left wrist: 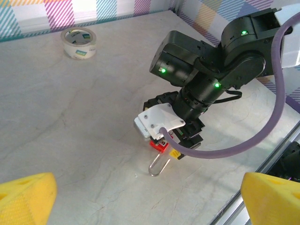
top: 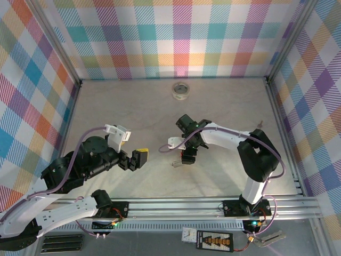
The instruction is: Unlock with the key
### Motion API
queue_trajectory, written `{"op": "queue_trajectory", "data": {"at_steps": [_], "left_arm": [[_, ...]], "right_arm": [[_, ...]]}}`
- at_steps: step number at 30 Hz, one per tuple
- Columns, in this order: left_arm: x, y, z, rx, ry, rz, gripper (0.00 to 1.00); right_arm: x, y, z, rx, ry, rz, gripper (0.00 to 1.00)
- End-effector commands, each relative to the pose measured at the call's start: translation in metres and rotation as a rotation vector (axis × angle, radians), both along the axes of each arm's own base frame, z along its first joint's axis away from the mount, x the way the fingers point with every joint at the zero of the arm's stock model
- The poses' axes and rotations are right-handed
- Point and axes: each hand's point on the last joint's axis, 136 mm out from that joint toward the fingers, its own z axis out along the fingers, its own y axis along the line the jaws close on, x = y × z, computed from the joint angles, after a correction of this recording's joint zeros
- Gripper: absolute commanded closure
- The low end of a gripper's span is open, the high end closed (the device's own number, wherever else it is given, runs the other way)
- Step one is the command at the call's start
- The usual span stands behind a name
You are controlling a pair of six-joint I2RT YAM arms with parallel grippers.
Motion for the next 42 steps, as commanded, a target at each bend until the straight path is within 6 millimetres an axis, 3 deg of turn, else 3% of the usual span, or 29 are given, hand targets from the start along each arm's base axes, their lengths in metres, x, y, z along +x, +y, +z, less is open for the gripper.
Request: {"op": "queue_trajectory", "data": {"at_steps": [1, 5, 9, 12, 20, 25, 30, 34, 37, 42], "left_arm": [[0.000, 0.002, -0.004, -0.004, 0.008, 0.014, 0.00], [0.000, 0.005, -0.006, 0.001, 0.010, 0.020, 0.00], [0.000, 0.005, -0.007, 0.001, 0.012, 0.022, 0.00], [0.000, 0.005, -0.007, 0.001, 0.012, 0.026, 0.00], [0.001, 0.005, -0.007, 0.007, 0.010, 0.023, 0.00], [0.001, 0.004, -0.008, 0.009, 0.011, 0.021, 0.00], [0.002, 0.002, -0.007, 0.004, 0.012, 0.023, 0.00], [0.002, 0.002, -0.009, -0.007, 0.028, 0.030, 0.00], [0.001, 0.001, -0.009, -0.020, 0.039, 0.032, 0.00], [0.001, 0.001, -0.008, -0.027, 0.049, 0.035, 0.00]], "right_arm": [[-0.003, 0.004, -0.008, 0.005, 0.050, 0.041, 0.15], [-0.002, 0.002, -0.014, -0.005, 0.069, 0.036, 0.16], [-0.001, -0.001, -0.020, -0.017, 0.082, 0.012, 0.24], [-0.002, -0.005, -0.024, -0.035, 0.096, -0.023, 0.34], [-0.003, -0.018, -0.028, -0.091, 0.134, -0.238, 0.77], [-0.002, -0.030, -0.033, -0.167, 0.205, -0.646, 0.92], [-0.011, -0.056, -0.053, -0.364, 0.263, -1.202, 0.95], [-0.019, -0.051, -0.066, -0.276, 0.271, -1.499, 0.96], [-0.020, -0.051, -0.068, -0.213, 0.257, -1.621, 0.92], [-0.017, -0.050, -0.063, -0.184, 0.240, -1.659, 0.82]]}}
